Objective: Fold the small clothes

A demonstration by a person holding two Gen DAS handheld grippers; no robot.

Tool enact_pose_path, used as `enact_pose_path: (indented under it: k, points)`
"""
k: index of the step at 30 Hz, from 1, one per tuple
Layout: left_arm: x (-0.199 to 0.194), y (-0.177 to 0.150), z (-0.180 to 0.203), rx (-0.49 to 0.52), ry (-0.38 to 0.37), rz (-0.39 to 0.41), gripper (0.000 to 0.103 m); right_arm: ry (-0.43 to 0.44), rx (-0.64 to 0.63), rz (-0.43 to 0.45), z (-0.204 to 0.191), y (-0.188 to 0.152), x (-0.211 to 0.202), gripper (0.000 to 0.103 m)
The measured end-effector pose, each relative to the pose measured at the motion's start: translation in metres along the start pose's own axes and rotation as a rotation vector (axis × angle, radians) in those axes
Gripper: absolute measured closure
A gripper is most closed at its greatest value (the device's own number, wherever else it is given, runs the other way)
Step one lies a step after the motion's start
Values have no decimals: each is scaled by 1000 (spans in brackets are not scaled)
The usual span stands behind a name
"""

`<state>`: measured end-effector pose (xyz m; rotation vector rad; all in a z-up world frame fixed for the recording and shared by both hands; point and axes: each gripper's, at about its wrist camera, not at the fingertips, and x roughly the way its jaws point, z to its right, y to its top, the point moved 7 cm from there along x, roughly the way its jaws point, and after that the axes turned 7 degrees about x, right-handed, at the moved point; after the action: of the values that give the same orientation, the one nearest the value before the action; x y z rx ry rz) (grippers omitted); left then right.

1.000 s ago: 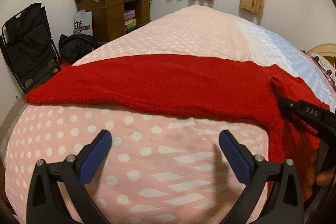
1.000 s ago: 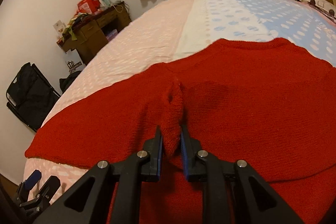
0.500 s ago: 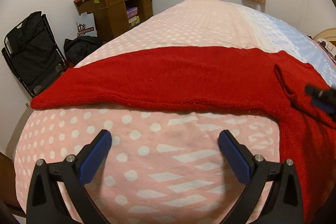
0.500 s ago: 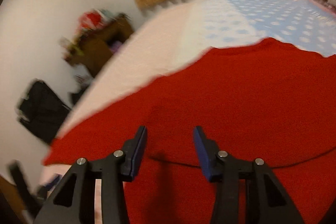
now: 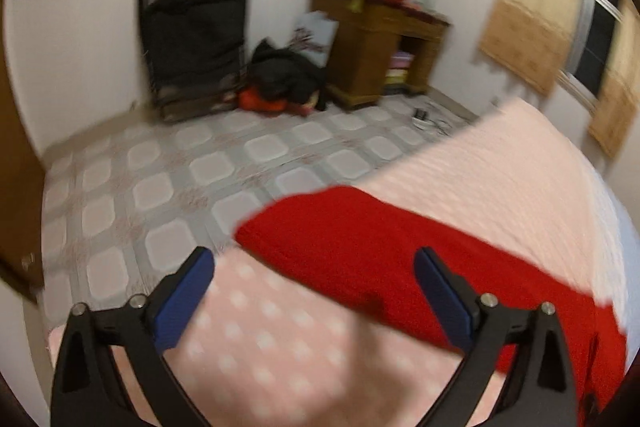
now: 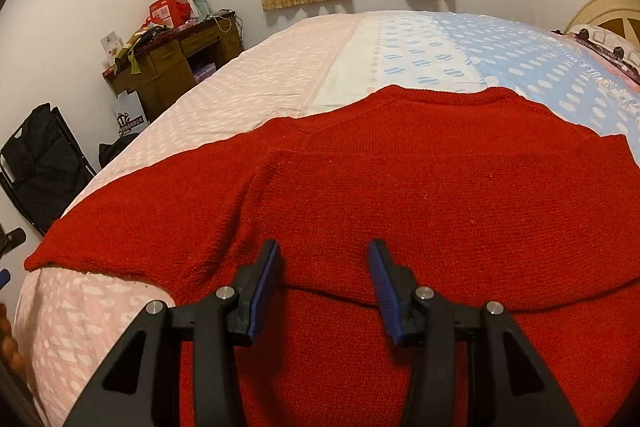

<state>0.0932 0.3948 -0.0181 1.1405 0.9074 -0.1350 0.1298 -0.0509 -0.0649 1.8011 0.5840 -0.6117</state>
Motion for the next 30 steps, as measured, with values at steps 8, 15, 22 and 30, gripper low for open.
enact_pose_path:
  k: [8, 15, 22, 30]
  points:
    - [39, 1, 0, -82, -129, -92, 37, -2, -2, 1, 0, 0, 0, 55]
    - [47, 0, 13, -144, -222, -110, 91, -2, -3, 2, 1, -1, 0, 55]
    - [6, 21, 73, 43, -244, 33, 95, 4, 2, -5, 2, -1, 0, 55]
    - [-100, -12, 219, 415, -439, 231, 95, 71, 256, 56, 55, 23, -45, 55]
